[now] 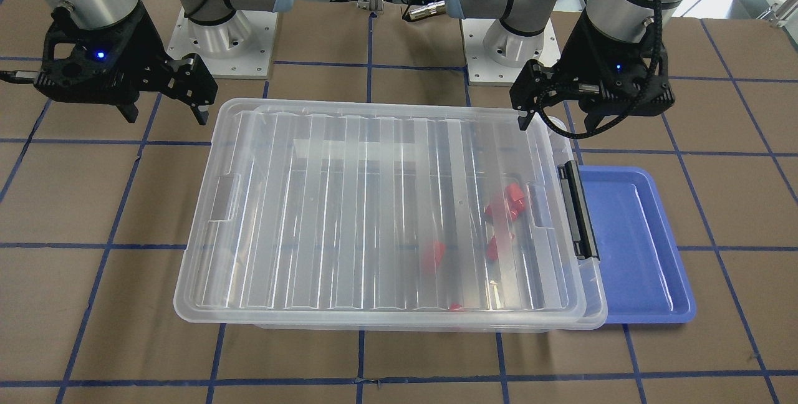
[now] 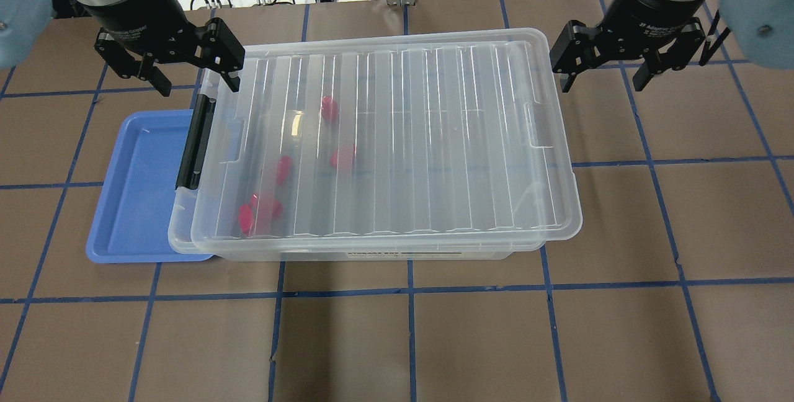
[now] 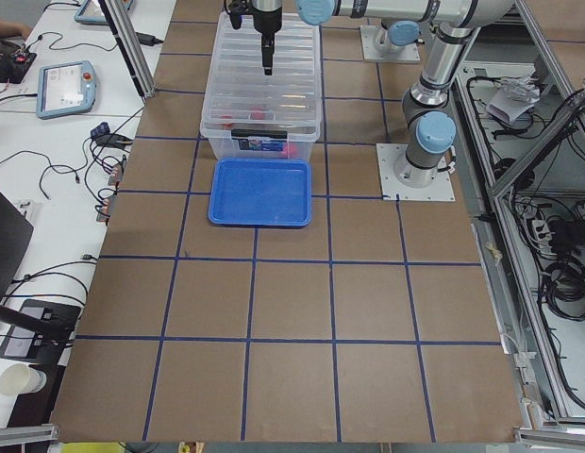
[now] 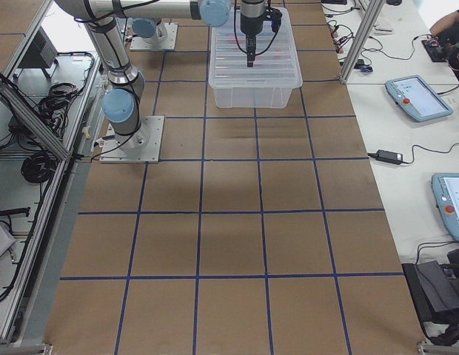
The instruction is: Place red block in blue tray from box
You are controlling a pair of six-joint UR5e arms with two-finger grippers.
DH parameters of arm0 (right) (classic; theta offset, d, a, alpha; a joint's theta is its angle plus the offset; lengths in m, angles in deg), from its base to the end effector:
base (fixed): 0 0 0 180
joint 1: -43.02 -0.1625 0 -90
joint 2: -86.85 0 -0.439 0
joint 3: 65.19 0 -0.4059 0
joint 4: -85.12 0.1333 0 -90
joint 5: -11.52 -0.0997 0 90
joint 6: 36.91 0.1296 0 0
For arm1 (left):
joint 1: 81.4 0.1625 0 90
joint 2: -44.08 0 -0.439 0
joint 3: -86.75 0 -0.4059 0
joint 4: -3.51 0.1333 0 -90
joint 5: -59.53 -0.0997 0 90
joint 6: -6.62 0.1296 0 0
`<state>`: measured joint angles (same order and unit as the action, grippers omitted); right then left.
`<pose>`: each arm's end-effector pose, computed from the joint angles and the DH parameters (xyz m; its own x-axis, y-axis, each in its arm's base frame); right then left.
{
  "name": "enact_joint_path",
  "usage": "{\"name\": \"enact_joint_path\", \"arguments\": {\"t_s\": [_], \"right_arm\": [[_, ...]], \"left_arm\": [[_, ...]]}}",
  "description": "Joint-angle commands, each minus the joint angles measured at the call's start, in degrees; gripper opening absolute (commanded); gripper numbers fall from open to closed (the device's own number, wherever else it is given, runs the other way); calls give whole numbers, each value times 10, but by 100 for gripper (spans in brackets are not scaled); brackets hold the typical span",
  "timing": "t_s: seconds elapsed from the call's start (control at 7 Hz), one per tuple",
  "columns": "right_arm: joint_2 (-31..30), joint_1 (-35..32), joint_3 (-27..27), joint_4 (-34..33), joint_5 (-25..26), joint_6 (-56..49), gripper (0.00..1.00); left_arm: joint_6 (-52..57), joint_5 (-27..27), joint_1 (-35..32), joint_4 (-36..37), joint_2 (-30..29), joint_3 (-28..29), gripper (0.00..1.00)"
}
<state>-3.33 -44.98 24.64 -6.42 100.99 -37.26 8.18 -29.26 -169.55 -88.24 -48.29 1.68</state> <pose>0.1167 -0.5128 0.4777 -0.9996 0.0285 -0.0090 0.0288 0.9990 -0.0330 -0.1190 -0.5293 0.4911 -0.9998 -0.0048 0.0207 -0.0051 0.9999 -0.0147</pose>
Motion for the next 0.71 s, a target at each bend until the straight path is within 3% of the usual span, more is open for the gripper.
{"name": "enact_joint_path", "arguments": {"t_s": [0.0,0.57], "right_arm": [[0,0,0,0,0,0,100],[1,4,4,-6,-1,-1,100]], "left_arm": [[2,-2,0,0,-1,0,100],[3,-2,0,0,-2,0,100]]}}
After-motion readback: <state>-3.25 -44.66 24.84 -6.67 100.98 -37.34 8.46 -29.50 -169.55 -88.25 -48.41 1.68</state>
